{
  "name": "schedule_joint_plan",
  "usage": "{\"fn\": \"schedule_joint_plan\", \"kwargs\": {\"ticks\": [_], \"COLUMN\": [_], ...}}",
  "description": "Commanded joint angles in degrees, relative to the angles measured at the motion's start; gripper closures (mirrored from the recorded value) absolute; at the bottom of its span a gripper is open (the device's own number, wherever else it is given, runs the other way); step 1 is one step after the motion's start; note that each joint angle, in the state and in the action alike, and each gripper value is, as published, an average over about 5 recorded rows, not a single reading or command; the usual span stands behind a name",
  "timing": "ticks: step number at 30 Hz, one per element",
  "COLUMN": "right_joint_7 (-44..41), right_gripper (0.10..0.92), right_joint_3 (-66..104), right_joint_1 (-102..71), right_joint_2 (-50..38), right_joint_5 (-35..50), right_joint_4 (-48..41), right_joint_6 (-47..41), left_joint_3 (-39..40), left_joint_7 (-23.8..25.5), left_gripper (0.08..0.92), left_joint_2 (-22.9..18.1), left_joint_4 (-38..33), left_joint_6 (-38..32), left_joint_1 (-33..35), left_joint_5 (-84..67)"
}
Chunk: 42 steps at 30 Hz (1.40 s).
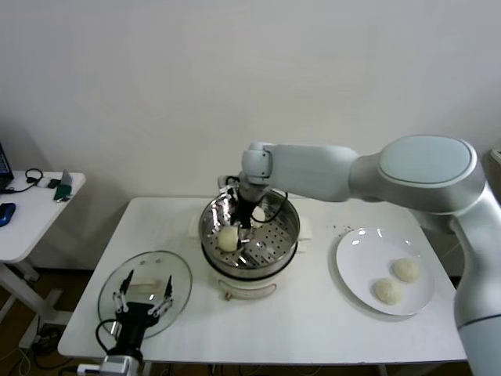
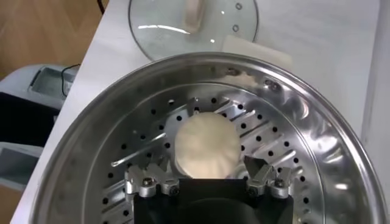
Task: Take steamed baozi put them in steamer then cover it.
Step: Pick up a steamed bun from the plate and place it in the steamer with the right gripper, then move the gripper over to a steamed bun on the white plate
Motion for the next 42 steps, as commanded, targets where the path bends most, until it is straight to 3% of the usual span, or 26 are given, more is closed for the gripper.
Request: {"fn": "schedule_joint_plan", "kwargs": {"ticks": [1, 7, 14, 26, 32, 42], "right_joint_7": [-1.83, -3.22, -2.65, -2.15, -3.17, -4.25], "right_gripper": [0.203, 0.203, 0.203, 0.203, 0.203, 0.203], "right_joint_3": [-0.33, -3.41, -6.5, 0.18, 9.19, 19.4], "right_joint_1": [7.2, 13.9, 14.69, -1.98, -13.62, -24.69], "right_joint_2": [-7.9, -19.88, -33.1, -50.43, -54.27, -52.45], "right_joint_5": [-0.3, -2.93, -15.58, -30.63, -36.86, -41.5], "right_joint_4": [7.02, 15.17, 23.73, 23.48, 20.1, 14.65], "right_joint_6": [0.64, 2.63, 2.88, 3.8, 5.13, 6.87], "left_joint_3": [0.02, -0.45, -2.31, -3.47, -3.22, -3.24], "left_joint_7": [-0.02, -0.09, 0.03, 0.13, 0.03, -0.1], "left_gripper": [0.177, 0.177, 0.177, 0.177, 0.177, 0.177], "left_joint_2": [-0.04, 0.06, 0.59, 0.37, -0.16, -0.65], "left_joint_4": [-0.11, -0.03, 0.21, 0.36, 0.01, -0.06], "left_joint_6": [0.09, 0.34, 1.12, 1.77, 2.41, 2.96], "left_joint_1": [0.1, 0.13, 0.4, 1.67, 1.79, 1.98], "left_joint_5": [-0.1, -0.85, -3.67, -3.83, -2.79, -1.64]}}
